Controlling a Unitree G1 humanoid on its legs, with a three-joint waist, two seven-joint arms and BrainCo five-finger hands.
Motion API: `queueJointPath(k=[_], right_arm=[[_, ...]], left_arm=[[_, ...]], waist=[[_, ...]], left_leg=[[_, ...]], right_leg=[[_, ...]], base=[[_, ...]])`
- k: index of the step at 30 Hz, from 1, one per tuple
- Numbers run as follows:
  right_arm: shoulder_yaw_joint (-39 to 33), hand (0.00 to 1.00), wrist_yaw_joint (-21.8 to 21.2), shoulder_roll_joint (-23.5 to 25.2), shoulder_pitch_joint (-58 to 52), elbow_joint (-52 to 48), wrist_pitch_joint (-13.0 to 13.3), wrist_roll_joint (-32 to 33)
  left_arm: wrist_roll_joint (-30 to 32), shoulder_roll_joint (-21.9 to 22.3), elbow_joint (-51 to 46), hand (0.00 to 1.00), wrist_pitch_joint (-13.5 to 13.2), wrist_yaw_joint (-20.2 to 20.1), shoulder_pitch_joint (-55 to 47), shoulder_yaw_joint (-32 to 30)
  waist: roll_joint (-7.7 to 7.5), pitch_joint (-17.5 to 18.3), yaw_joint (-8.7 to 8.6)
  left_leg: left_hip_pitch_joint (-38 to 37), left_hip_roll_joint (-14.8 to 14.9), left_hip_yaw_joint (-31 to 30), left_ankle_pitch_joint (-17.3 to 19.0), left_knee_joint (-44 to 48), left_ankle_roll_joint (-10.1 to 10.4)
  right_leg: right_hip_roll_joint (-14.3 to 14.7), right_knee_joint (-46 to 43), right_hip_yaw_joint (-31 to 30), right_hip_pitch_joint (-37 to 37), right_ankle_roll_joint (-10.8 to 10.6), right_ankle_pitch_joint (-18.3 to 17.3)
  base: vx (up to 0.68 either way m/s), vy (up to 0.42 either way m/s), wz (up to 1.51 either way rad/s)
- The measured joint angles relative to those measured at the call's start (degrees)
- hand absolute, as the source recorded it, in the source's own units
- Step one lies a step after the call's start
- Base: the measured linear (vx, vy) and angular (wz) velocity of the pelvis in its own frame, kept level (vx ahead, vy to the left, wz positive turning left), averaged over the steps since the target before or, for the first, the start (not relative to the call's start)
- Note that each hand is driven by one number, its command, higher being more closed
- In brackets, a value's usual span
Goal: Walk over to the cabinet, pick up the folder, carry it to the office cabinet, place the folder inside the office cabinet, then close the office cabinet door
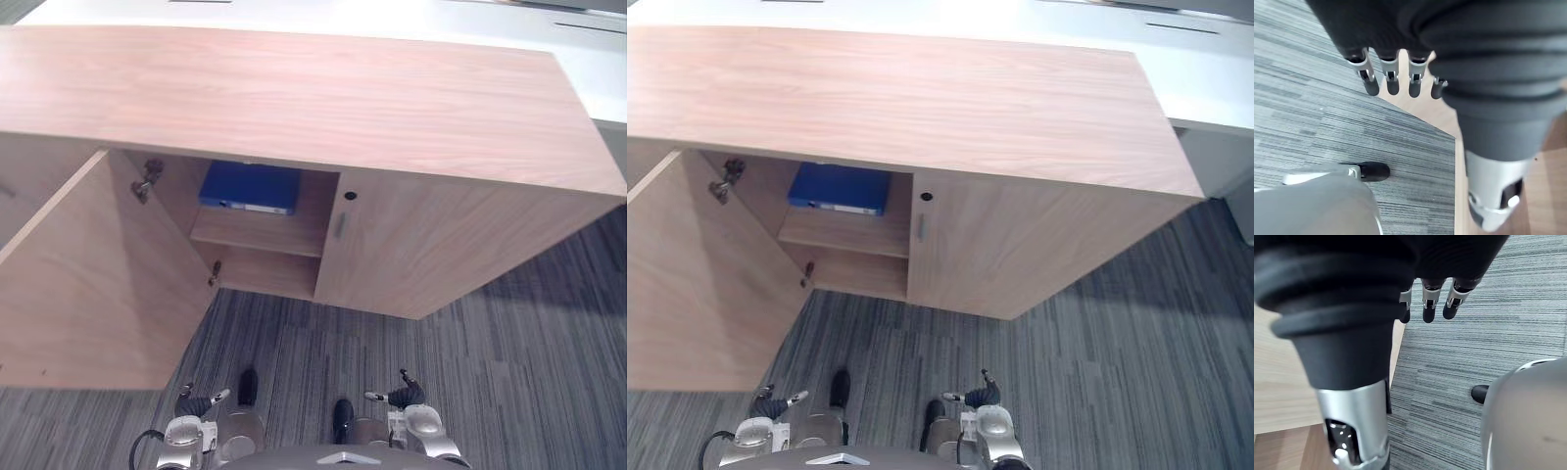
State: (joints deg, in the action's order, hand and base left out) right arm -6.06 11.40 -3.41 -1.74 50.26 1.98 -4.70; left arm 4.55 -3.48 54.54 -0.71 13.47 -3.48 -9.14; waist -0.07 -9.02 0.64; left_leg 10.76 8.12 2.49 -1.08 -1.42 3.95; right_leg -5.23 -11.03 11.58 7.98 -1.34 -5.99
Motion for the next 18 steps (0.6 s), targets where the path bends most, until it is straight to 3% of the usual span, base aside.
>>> queueJointPath(k=[2, 3, 5, 7, 9, 18], right_arm=[[-1.2, 0.0, 0.3, -0.5, -0.6, -1.2, -0.1, 0.0], [-1.2, 0.0, 0.4, -0.6, -1.6, -3.1, 0.0, 0.1], [-1.4, 0.0, 0.3, -0.3, -1.5, -3.3, 0.0, 0.3], [-1.7, 0.0, 0.2, 1.4, -2.0, -3.0, 0.0, 0.4], [-2.7, 0.0, 0.1, 1.8, -2.3, -1.9, 0.0, 0.5], [-4.3, 0.0, 0.1, 1.9, -3.4, 0.0, 0.0, 2.0]], left_arm=[[0.1, 0.5, 0.0, 0.0, 0.0, -0.1, 0.6, -0.5], [0.1, 1.3, 0.0, 0.0, 0.0, -0.1, 0.3, -1.1], [0.1, 1.9, 0.0, 0.0, -0.2, -0.1, 0.2, -1.4], [0.0, 1.8, 0.0, 0.0, -0.5, -0.1, -0.2, -2.0], [-0.3, 1.8, 0.1, 0.0, -0.5, -0.1, -0.8, -2.1], [-7.3, 1.8, 0.0, 0.0, -0.5, 0.4, -3.1, -7.0]], waist=[[-0.74, -0.5, -0.73], [0.06, -0.1, -1.15], [0.44, -0.1, -1.11], [-0.47, 0.1, -0.77], [-0.25, 0.5, -0.8], [0.08, 2.0, -1.19]], left_leg=[[1.7, -0.9, 6.1, 0.1, 10.0, -0.1], [0.4, -1.0, 8.8, 2.8, 15.0, 0.1], [-0.9, -1.7, 8.3, 2.2, 11.4, -0.3], [-5.7, -2.9, 8.3, -2.9, 1.4, -0.8], [-8.3, -3.4, 8.2, -4.6, -2.8, -0.7], [-9.5, -4.8, 4.9, -4.4, -3.5, -1.0]], right_leg=[[-2.6, -1.7, 2.3, 1.5, -0.4, 0.4], [-2.9, -3.3, 3.4, 1.9, -0.9, 0.0], [-2.5, -2.9, 4.0, 1.8, -1.3, 0.0], [-2.3, 2.8, 4.8, -1.6, -2.2, 2.5], [-1.9, 5.5, 4.8, -3.7, -2.8, 3.8], [-1.5, 9.6, 4.1, -8.3, -3.2, 4.6]], base=[[-0.13, 0.019, 0.84], [-0.09, 0.022, 0.57], [-0.12, 0.037, 0.36], [-0.11, 0.067, 0.21], [-0.11, 0.073, 0.12], [-0.02, 0.036, 0.19]])
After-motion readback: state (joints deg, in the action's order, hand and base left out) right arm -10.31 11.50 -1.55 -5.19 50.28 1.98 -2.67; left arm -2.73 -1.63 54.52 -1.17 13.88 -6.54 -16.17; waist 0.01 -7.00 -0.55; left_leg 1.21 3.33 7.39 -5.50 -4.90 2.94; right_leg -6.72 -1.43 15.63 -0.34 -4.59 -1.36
